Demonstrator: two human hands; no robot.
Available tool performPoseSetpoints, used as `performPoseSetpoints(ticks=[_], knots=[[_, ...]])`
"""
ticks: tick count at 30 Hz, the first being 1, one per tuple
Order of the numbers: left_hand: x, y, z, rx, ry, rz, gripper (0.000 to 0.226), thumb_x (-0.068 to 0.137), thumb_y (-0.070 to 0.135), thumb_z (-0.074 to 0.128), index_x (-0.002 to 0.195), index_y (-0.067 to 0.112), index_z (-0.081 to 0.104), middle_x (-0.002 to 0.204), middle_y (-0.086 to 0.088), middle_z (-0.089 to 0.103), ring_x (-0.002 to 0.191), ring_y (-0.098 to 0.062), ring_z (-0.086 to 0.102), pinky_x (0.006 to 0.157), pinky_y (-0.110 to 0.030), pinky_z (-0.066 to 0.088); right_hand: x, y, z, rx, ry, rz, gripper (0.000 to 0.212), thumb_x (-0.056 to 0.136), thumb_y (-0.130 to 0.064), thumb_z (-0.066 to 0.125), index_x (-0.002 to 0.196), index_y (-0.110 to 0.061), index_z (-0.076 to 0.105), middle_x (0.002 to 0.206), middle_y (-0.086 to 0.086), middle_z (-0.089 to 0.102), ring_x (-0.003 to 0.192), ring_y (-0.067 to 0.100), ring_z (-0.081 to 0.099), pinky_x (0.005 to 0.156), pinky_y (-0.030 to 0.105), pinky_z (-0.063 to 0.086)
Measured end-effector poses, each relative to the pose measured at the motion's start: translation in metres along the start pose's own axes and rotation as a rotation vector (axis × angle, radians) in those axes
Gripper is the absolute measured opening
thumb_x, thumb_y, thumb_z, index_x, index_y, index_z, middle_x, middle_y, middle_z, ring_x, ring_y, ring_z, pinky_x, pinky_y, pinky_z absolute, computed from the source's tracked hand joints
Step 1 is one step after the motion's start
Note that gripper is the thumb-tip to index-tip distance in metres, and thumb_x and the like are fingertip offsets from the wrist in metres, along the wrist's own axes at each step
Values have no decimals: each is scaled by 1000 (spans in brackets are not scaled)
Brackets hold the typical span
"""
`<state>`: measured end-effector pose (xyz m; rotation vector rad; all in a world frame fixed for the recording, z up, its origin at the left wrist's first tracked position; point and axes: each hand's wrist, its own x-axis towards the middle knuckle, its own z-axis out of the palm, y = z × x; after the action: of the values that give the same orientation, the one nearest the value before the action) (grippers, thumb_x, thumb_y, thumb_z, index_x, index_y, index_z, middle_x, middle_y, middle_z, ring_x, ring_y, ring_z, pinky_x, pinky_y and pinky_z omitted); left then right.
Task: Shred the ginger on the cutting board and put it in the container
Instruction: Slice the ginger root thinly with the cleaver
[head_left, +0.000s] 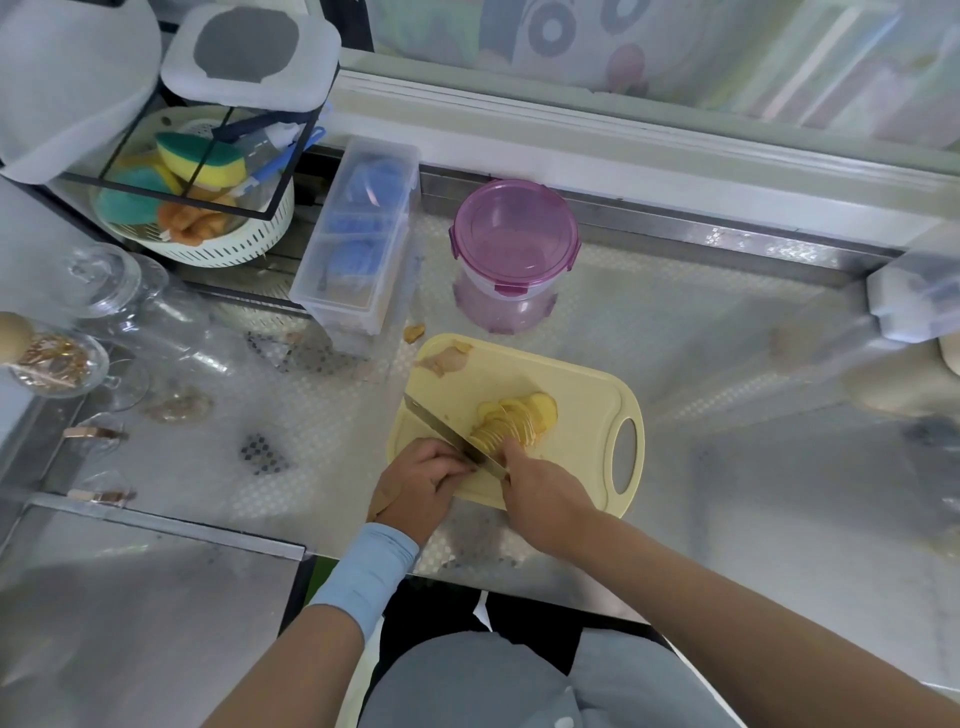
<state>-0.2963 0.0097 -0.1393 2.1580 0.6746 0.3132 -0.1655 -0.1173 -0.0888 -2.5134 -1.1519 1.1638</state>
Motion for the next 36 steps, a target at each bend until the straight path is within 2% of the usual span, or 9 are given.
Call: performPoseSetpoints(ticks=[6,10,15,18,23,25,27,32,36], knots=[[-2,-2,4,37,33,47,24,88,33,58,87,20,78,96,12,66,96,-3,56,86,-10,40,-1,4,2,-24,34,-92,51,100,-11,37,143,-37,28,75,1,52,63,24,48,55,34,34],[-3,-5,8,71,46,80,25,89,31,57,87,18,78,95,8,65,95,-10,56,84,-16,43,3,7,-2,-17,37,-82,39,100,-12,36,135,-27,44,84,6,56,77,31,56,61,35,40],[-4,-8,11,79,55,24,23,87,33,57,88,24,78,94,17,61,93,-4,55,81,-20,46,-1,6,-4,-15,10,-122,49,101,-13,37,142,-37,28,81,8,58,66,28,52,58,36,40],[-3,-6,9,85,54,26,23,87,33,57,88,24,78,94,15,62,93,-6,56,81,-20,46,-1,6,-6,-13,27,-122,44,102,-14,37,140,-36,34,85,7,58,71,30,52,60,36,40],[-4,-3,9,95,82,27,25,87,34,56,86,22,78,93,12,63,92,-5,55,82,-14,42,-1,5,-10,29,53,-88,16,103,-18,36,112,-23,48,85,7,57,78,33,56,60,34,35],[-4,-3,10,109,86,38,25,87,33,56,86,21,78,93,10,63,92,-6,55,82,-12,41,-1,4,-12,30,50,-85,29,103,-19,34,125,-31,51,89,8,60,80,31,56,62,33,37],[-4,-4,12,130,97,72,24,87,30,57,84,19,78,91,6,64,91,-8,55,79,-17,44,-3,3,-15,10,52,-92,47,105,-21,33,148,-39,34,88,7,59,74,27,53,63,33,40],[-6,-8,14,158,120,79,27,87,32,54,84,19,78,91,0,68,89,-12,58,75,-25,52,-22,-3,-18,-125,58,-113,56,99,-8,39,147,-36,32,72,-2,44,68,24,49,58,33,34],[-7,-5,12,188,156,103,28,85,30,53,82,16,78,91,-5,70,88,-14,56,74,-22,47,-37,-11,-12,-175,62,-118,70,93,-1,40,153,-33,27,70,-2,41,64,22,45,59,34,33]])
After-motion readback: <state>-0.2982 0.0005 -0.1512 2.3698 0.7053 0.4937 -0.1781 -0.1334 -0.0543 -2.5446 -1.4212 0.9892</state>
